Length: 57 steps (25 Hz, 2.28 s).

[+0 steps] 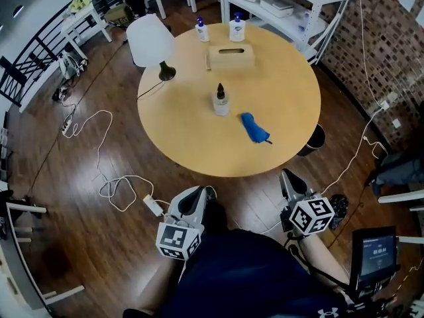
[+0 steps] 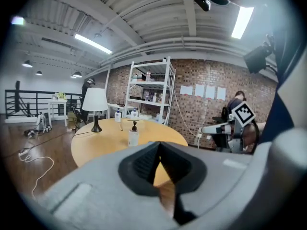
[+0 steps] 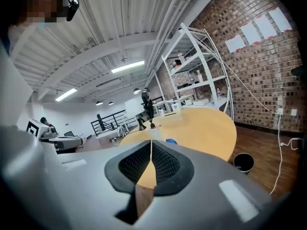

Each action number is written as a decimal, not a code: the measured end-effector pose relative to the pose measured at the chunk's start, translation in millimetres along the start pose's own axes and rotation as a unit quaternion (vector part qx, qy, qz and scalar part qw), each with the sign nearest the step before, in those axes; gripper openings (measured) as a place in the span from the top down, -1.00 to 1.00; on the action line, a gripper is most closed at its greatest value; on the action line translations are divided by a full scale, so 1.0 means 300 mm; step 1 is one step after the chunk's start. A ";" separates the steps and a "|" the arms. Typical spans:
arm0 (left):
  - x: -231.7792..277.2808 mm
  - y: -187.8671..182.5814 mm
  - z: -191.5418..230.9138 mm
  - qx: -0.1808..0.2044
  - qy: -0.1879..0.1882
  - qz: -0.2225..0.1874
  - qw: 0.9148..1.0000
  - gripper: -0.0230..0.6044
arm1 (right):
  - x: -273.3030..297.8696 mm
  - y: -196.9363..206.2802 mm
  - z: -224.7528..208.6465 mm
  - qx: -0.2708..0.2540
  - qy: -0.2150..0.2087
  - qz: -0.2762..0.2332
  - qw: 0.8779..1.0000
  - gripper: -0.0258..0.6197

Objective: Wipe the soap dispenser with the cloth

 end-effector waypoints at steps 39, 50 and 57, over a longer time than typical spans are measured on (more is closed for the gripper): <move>1.159 -0.082 0.443 0.140 0.068 0.102 0.983 -0.16 | 0.814 -0.051 -0.211 -0.007 -0.028 0.165 0.986 0.60; 1.256 0.086 0.462 0.166 0.079 0.165 0.969 -0.23 | 0.763 -0.058 -0.151 -0.004 -0.022 0.155 0.988 0.59; 1.142 0.135 0.411 0.192 0.135 0.166 0.958 -0.22 | 0.720 -0.124 -0.108 -0.036 -0.025 0.137 0.990 0.59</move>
Point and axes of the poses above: the fingertips, and each gripper's own axes: x forward along the fingers, z to its left, y out of its underside, the point moved 1 cm from there along -x, backward along the fingers, and after that the axes turned 5 degrees about z, right-handed, at the moved point
